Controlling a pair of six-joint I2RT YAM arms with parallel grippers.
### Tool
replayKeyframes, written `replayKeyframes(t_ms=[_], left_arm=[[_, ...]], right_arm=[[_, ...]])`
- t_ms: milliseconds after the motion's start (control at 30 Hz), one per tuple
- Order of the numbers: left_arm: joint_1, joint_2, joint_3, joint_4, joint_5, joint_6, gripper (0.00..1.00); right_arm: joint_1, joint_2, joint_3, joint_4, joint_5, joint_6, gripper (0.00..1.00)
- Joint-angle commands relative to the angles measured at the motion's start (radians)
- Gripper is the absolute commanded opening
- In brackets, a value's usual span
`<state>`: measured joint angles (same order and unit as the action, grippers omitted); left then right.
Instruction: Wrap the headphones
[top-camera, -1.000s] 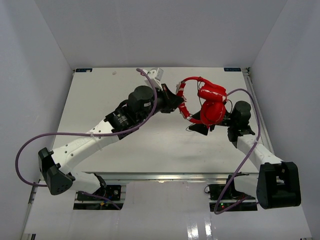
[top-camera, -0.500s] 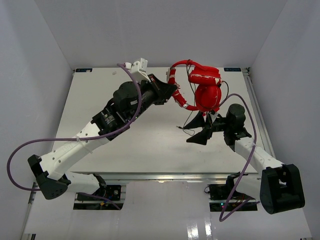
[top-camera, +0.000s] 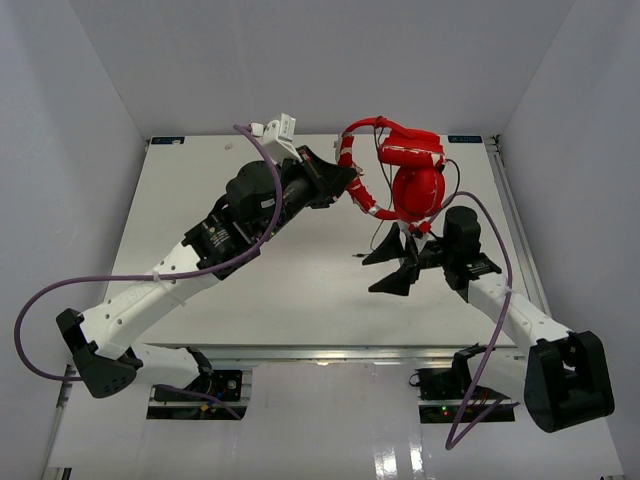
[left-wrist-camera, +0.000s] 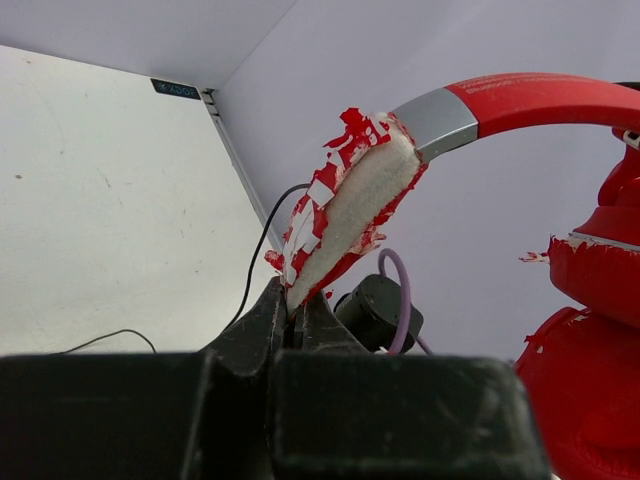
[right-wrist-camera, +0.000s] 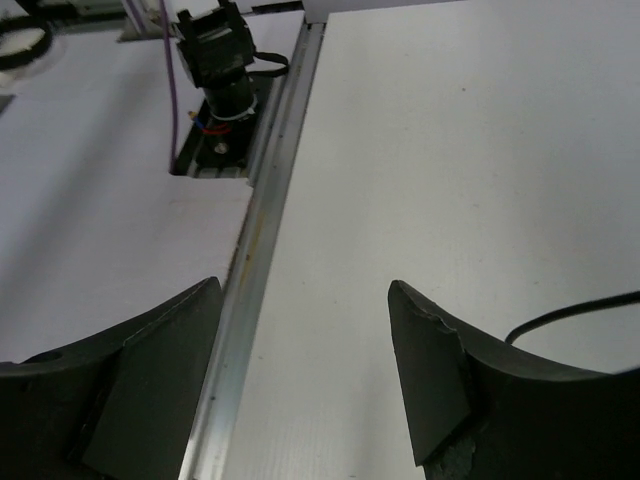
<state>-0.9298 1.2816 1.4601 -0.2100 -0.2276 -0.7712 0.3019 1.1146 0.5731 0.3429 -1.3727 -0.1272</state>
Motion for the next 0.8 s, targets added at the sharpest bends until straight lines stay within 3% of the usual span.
replayKeyframes(t_ms=[0, 67, 433, 600, 767], left_arm=[[-0.003, -0.045, 0.056, 0.052, -0.004, -0.019, 0.00], [-0.003, -0.049, 0.055, 0.041, -0.015, -0.008, 0.00], [-0.003, -0.079, 0.028, 0.029, -0.035, 0.009, 0.00], [-0.003, -0.072, 0.028, 0.031, -0.029, 0.009, 0.00], [-0.003, -0.064, 0.023, 0.042, -0.019, 0.002, 0.00]], right_arm=[[-0.012, -0.059, 0.177, -0.545, 0.122, -0.584, 0.74], [-0.012, -0.079, 0.227, -0.759, 0.236, -0.758, 0.74], [-0.014, -0.152, 0.252, -0.745, 0.463, -0.679, 0.68], [-0.013, -0.100, 0.208, -0.575, 0.570, -0.529, 0.70], [0.008, 0.016, 0.132, -0.417, 0.398, -0.525, 0.73]])
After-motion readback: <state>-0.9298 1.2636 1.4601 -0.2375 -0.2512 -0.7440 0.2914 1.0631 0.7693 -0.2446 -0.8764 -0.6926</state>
